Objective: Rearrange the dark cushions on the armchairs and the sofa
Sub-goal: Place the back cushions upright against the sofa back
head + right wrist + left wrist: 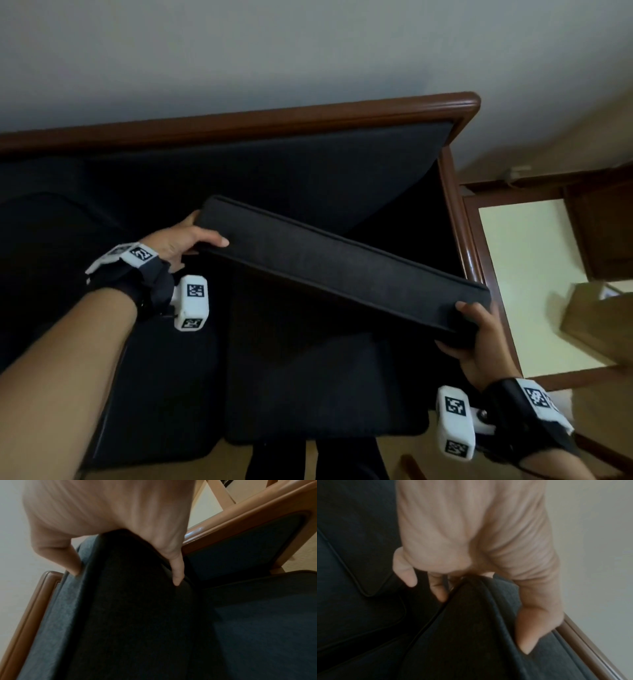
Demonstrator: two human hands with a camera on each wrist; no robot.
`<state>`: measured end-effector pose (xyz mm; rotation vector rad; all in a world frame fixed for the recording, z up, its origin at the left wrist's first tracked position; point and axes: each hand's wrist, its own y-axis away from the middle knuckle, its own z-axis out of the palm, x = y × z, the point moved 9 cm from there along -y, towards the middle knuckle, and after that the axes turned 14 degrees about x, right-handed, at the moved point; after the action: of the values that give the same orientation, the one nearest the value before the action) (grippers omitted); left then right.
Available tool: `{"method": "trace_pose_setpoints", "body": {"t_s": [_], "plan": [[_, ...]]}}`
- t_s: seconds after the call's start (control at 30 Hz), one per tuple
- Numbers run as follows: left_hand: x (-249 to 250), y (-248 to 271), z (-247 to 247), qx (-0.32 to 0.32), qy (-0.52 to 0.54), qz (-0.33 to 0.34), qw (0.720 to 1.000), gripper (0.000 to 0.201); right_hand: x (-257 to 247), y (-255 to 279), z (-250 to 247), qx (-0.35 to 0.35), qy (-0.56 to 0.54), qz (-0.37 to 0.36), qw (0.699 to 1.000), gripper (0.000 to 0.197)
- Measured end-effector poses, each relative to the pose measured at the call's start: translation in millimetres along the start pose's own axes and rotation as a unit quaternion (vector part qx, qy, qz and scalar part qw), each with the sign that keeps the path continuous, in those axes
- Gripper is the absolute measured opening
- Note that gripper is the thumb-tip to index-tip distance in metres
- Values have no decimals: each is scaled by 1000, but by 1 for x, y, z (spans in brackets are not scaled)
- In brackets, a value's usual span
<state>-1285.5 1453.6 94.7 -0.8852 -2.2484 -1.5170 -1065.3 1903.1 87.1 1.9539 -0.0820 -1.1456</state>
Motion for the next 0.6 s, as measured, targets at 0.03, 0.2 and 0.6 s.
{"method": "trace_pose_setpoints", "body": {"t_s": [0.03, 0.2, 0.6], "plan": [[2, -1, 1, 0, 7, -12, 1000, 64, -1, -1, 2, -3, -2, 0, 1000, 27], [-11, -3, -3, 16, 53, -20, 998, 49, -8, 4, 6, 5, -25, -5, 1000, 29], [-35, 24, -56, 122, 113, -15, 986, 55, -95, -24, 83, -23, -28, -89, 995, 33]]}}
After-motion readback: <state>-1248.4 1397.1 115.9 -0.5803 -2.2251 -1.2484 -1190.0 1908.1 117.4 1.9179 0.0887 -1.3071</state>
